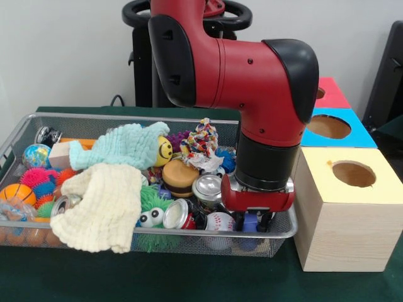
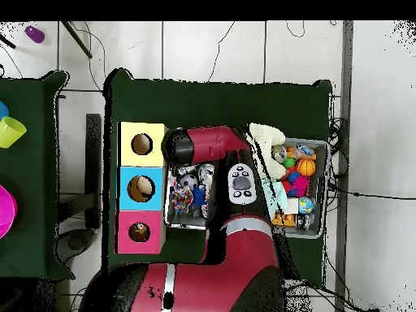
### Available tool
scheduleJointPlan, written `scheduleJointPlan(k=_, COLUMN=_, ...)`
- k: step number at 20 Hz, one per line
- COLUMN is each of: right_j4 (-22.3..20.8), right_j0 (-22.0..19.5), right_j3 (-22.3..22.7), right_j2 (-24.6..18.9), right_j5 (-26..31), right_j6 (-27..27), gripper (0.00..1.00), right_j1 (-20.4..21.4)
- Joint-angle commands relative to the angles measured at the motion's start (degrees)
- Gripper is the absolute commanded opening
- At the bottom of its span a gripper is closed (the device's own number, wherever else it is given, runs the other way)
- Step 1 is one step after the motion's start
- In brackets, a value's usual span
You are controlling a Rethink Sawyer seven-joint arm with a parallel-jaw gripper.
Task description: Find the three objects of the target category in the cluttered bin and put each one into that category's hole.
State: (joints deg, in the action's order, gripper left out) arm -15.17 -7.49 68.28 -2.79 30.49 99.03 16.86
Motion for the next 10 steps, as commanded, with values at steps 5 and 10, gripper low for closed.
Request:
scheduleJointPlan(k=5, right_j4=1.2, right_j0=0.0, right_j3=1.2, right_j2=-1.3, right_j5=2.1, right_j6=5.8, gripper=0.0, right_j1=1.8)
scheduleJointPlan(k=10, right_j4=2.9, right_j0=0.0, right_j3=1.2, right_j2=-1.6, right_j5=8.2, right_j6=4.8, gripper=0.0, right_j1=6.1)
